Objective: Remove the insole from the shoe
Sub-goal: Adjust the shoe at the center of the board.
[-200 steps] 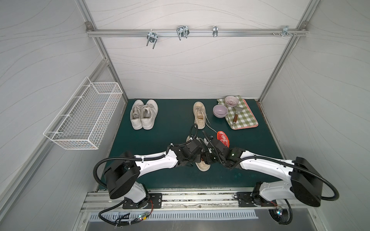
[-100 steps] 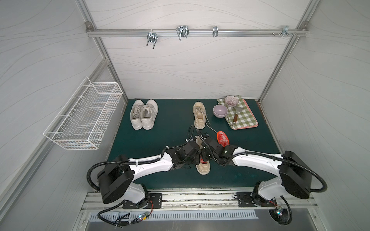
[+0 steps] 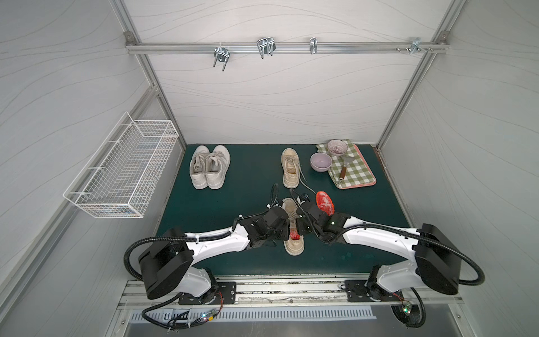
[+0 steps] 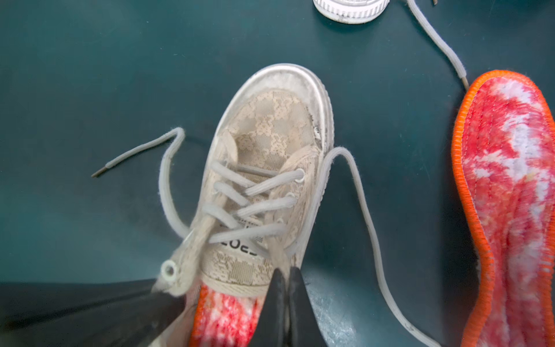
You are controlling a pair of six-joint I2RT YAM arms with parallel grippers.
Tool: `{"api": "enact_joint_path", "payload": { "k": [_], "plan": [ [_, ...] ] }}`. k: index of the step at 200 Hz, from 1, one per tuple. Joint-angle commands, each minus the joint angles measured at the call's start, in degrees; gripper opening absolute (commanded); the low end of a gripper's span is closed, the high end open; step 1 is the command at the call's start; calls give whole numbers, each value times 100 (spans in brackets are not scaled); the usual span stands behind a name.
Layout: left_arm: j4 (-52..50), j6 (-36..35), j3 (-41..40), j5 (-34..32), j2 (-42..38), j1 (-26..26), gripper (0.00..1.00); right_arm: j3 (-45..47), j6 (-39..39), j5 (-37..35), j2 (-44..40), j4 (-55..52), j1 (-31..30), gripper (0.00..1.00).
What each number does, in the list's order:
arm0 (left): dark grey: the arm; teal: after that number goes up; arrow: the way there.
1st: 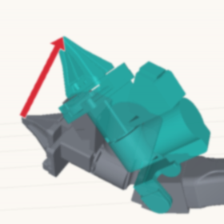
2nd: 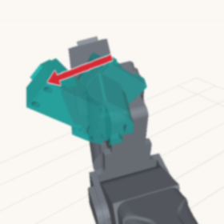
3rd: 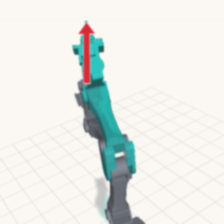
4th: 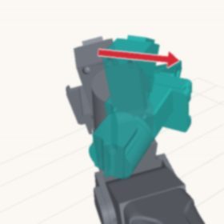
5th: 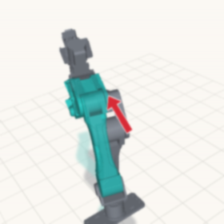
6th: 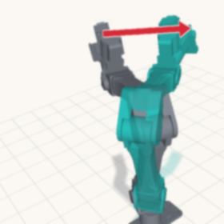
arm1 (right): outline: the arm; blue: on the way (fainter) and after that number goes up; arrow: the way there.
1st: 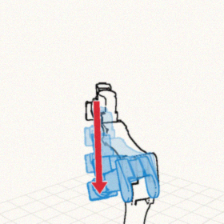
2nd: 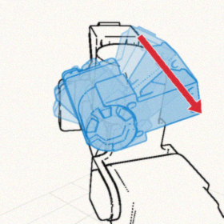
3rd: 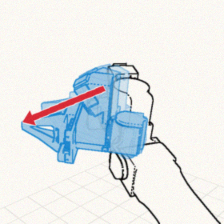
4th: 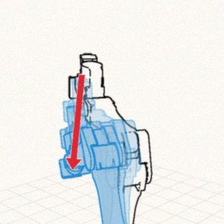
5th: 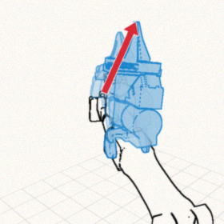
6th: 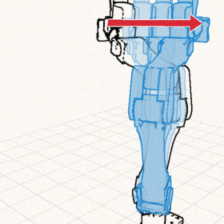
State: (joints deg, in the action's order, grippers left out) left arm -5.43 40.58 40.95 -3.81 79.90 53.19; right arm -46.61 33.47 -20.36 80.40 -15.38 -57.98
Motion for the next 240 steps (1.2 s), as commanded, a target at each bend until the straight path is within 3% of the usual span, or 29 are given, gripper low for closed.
{"api": "enact_joint_path", "payload": {
  "k": [1, 47, 94, 119, 143, 178, 205, 240],
  "plan": [
    [331, 184, -138, -169, -345, -170, 0, 32, 203, -432, -25, -444, 23, 0],
    [466, 469, -773, -321, -819, -523, 0, 243, 668, -946, -279, -1188, 461, 0],
    [533, 340, -424, 210, -318, -527, 0, 44, 184, -599, -47, -704, 96, 0],
    [419, 279, -211, 211, -129, -528, 19, -6, 82, -165, 87, -399, 20, 0],
    [151, 185, 80, 103, 52, -527, 32, -21, -16, 120, 99, -216, -70, 0],
    [6, 188, 327, -41, 283, -528, 41, -85, 63, 190, 99, -273, -95, 0],
    [-78, 219, 380, -272, 291, -529, 40, -50, 87, 78, 58, -340, -107, 0],
    [-256, 243, 241, -672, 27, -535, 10, -64, 339, -93, 68, -889, 150, 0]
  ]
}}
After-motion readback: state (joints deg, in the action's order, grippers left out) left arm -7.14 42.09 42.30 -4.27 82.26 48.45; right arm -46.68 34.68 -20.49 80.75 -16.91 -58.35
